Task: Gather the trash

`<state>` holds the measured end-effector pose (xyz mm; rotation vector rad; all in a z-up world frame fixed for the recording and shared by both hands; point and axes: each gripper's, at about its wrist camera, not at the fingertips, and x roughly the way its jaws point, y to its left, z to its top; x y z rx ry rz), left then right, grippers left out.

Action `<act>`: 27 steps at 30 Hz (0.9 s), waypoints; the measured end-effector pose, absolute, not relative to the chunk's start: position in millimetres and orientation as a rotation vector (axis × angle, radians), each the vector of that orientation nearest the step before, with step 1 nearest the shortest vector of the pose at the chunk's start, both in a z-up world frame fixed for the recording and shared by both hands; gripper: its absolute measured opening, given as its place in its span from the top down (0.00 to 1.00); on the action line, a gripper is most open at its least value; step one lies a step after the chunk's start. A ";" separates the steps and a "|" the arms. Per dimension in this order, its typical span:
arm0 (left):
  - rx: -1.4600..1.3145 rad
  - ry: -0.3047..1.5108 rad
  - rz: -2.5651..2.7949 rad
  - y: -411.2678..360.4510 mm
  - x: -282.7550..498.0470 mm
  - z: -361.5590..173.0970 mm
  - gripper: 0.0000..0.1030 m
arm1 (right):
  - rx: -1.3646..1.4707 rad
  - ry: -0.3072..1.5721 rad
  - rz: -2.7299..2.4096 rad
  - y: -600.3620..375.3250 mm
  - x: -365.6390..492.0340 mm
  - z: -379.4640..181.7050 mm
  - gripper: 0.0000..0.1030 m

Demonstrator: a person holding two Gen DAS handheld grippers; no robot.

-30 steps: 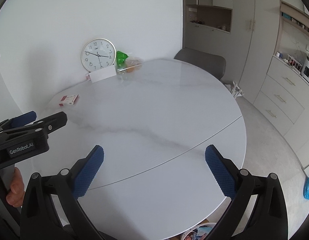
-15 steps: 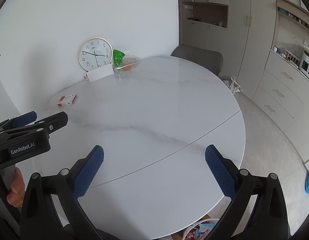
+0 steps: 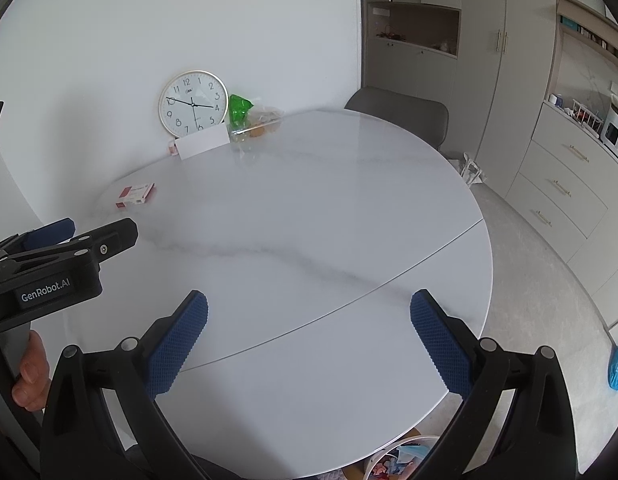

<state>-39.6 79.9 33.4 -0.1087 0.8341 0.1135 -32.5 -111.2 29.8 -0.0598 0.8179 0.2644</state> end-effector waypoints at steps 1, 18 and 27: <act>-0.109 0.835 0.112 79.4 -40.1 33.4 0.08 | -0.060 0.818 0.265 -111.1 -32.5 29.8 0.02; -0.105 0.840 0.112 79.8 -39.9 30.3 0.08 | -0.059 0.825 0.264 -110.0 -35.5 25.7 0.02; -0.101 0.844 0.107 78.6 -39.0 28.4 0.08 | -0.058 0.827 0.264 -110.0 -36.0 24.5 0.02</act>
